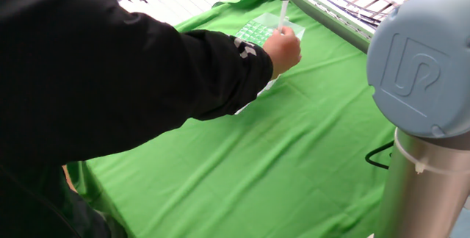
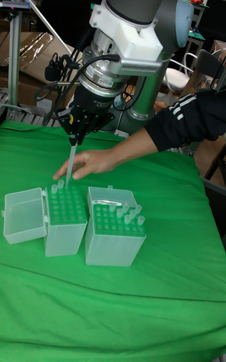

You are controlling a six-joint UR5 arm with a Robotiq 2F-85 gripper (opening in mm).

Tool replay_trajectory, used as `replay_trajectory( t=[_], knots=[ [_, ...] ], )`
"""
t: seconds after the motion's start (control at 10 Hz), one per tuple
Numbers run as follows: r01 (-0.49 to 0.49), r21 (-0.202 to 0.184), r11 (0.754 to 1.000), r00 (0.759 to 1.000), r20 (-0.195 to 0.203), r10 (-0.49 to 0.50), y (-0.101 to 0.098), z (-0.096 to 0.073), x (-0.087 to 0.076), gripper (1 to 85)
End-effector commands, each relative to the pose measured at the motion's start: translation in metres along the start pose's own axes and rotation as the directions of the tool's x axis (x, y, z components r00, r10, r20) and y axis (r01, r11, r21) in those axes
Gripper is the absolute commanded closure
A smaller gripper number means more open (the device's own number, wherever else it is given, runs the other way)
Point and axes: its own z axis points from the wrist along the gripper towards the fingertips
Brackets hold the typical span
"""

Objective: Insert a large pipette tip into the holder for large pipette tips

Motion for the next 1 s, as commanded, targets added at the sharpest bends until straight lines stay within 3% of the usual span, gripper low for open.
replay_trajectory(
  t=[0.0,0.1,0.5,0.9],
  knots=[
    [0.009,-0.032,0.999,1.000,0.019,-0.009,0.0086,0.0000,-0.0037,75.0],
    [0.011,-0.044,0.999,1.000,0.026,-0.010,0.0115,0.0001,-0.0053,69.7],
    [0.033,-0.045,0.998,0.998,0.055,-0.031,0.0118,0.0005,-0.0121,61.0],
    [0.044,-0.047,0.998,0.997,0.063,-0.041,0.0113,0.0009,-0.0132,60.7]
  ],
)
